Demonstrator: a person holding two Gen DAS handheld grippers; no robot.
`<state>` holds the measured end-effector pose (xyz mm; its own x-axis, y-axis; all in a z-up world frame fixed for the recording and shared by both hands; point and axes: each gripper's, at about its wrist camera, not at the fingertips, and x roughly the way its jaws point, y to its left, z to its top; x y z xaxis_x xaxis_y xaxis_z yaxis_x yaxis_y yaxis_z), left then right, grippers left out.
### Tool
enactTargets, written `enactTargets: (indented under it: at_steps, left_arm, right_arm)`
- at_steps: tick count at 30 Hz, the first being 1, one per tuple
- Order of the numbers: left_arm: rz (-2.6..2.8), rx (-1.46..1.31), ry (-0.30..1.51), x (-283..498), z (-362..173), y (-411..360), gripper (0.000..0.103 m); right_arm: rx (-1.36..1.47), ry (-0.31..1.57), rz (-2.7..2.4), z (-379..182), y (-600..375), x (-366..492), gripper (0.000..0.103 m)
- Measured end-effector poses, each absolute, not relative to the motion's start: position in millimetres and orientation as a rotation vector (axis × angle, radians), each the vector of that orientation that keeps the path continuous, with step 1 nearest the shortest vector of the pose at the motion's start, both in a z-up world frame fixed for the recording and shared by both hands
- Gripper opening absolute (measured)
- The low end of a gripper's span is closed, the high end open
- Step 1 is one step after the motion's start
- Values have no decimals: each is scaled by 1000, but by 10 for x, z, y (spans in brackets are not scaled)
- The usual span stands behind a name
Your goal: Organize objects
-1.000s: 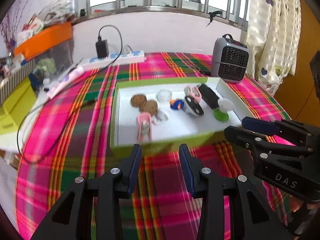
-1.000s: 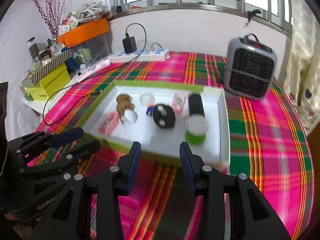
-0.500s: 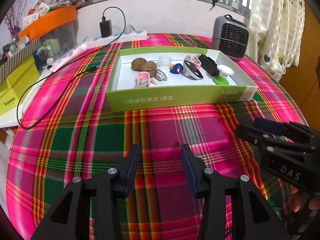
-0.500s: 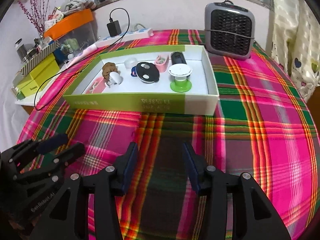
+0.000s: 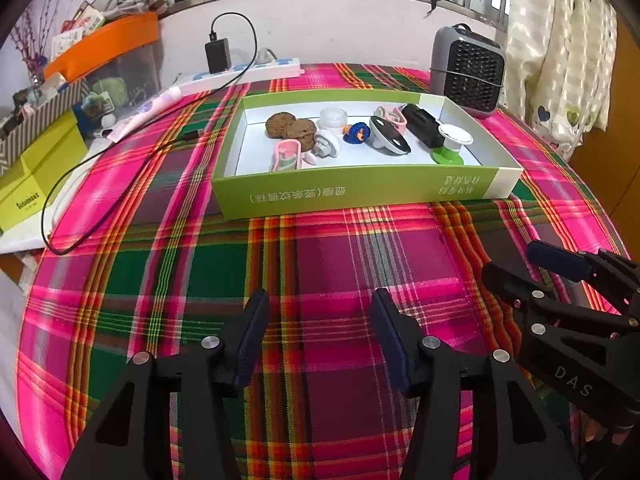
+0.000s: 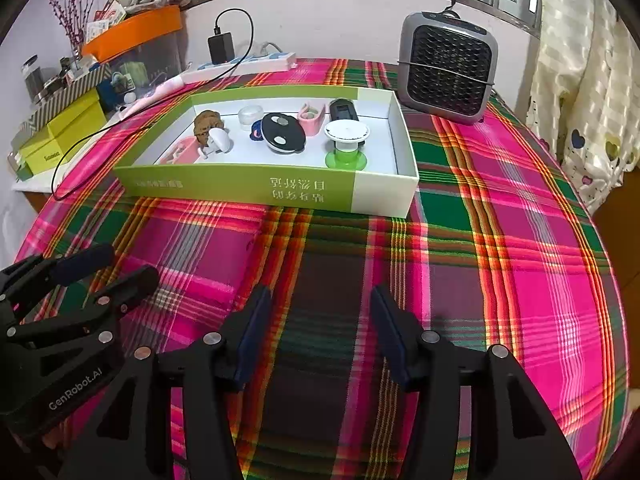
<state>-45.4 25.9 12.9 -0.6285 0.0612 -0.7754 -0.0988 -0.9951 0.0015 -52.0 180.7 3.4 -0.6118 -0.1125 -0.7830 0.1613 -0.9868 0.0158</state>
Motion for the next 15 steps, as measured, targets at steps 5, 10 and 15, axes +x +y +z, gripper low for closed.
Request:
enactTargets:
  at_steps: [5, 10, 15]
  left_arm:
    - [2757, -1310, 69, -457, 129, 260, 53]
    - [2756, -1310, 64, -461, 131, 251, 52]
    - [2757, -1310, 66, -461, 131, 251, 53]
  right_arm:
    - [1302, 87, -2691, 35, 1799, -526, 54]
    - [1303, 93, -2691, 39, 1786, -518, 55]
    - [1303, 93, -2692, 39, 1787, -518, 55]
